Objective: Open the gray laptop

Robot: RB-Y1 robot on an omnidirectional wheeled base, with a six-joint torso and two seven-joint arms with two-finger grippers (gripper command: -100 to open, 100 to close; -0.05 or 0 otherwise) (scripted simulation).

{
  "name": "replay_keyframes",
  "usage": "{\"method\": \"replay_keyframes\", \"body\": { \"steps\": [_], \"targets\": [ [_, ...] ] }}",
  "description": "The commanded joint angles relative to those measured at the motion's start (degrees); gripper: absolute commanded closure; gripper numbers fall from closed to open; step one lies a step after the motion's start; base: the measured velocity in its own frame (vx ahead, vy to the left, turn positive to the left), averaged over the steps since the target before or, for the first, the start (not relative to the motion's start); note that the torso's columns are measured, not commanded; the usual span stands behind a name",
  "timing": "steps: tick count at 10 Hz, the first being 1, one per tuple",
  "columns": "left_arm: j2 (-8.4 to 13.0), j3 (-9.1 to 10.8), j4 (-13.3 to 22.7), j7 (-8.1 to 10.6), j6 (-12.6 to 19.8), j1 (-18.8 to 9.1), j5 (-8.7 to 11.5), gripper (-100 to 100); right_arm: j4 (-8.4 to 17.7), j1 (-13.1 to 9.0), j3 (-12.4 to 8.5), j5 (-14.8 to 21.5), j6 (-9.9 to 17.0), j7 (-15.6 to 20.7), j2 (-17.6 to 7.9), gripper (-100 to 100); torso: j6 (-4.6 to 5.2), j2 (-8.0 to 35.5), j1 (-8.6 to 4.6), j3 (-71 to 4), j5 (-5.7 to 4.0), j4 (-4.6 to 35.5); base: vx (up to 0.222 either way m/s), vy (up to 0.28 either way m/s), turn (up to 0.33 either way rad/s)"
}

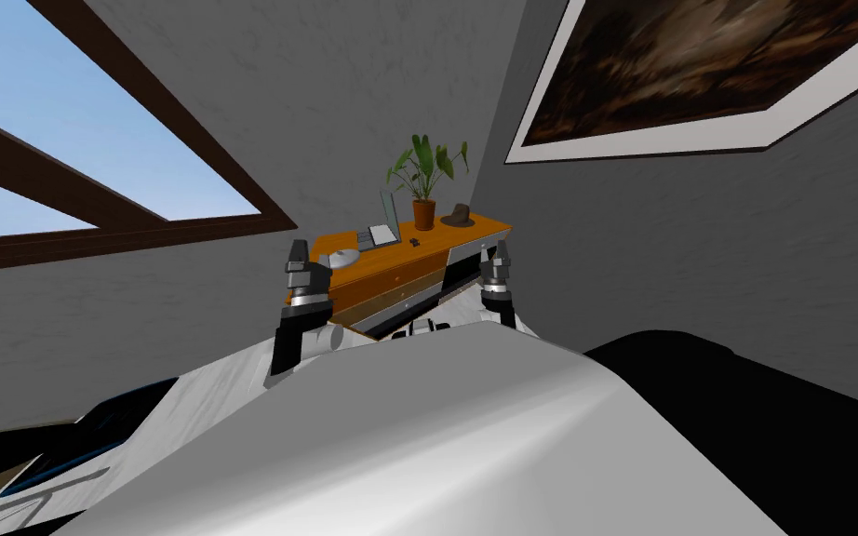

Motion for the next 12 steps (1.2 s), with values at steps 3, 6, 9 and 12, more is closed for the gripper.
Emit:
{"method": "replay_keyframes", "body": {
  "steps": [3, 6, 9, 12],
  "targets": [
    [3.2, 2.68, -0.3, 2.48, 7.6, -2.3, 0.1, -100, 0.0, 0.0, 0.0, 0.0, 0.0, 0.0, 0.0, 0, -0.01, 0.1, 0.16, 0.1, 0.04, 0.0, 0.022, -0.105, -0.029],
    [4.6, 3.92, -0.3, 3.55, 11.8, -3.5, 0.1, -100, 0.0, 0.0, 0.0, 0.0, 0.0, 0.0, 0.0, 0, 0.0, 0.0, -0.01, 0.0, 0.0, 0.0, 0.032, -0.111, -0.017],
    [7.3, 6.54, -0.3, 5.76, 17.0, -5.8, 0.3, -100, 0.0, 0.0, 0.0, 0.0, 0.0, 0.0, 0.0, 0, -0.01, 0.1, 0.12, 0.0, 0.03, 0.0, 0.029, -0.126, -0.028],
    [8.7, 7.88, -0.3, 6.85, 21.8, -7.0, 0.3, -100, 0.0, 0.0, 0.0, 0.0, 0.0, 0.0, 0.0, 0, 0.0, 0.0, 0.04, 0.0, 0.01, 0.0, 0.041, -0.121, -0.021]
  ]
}}
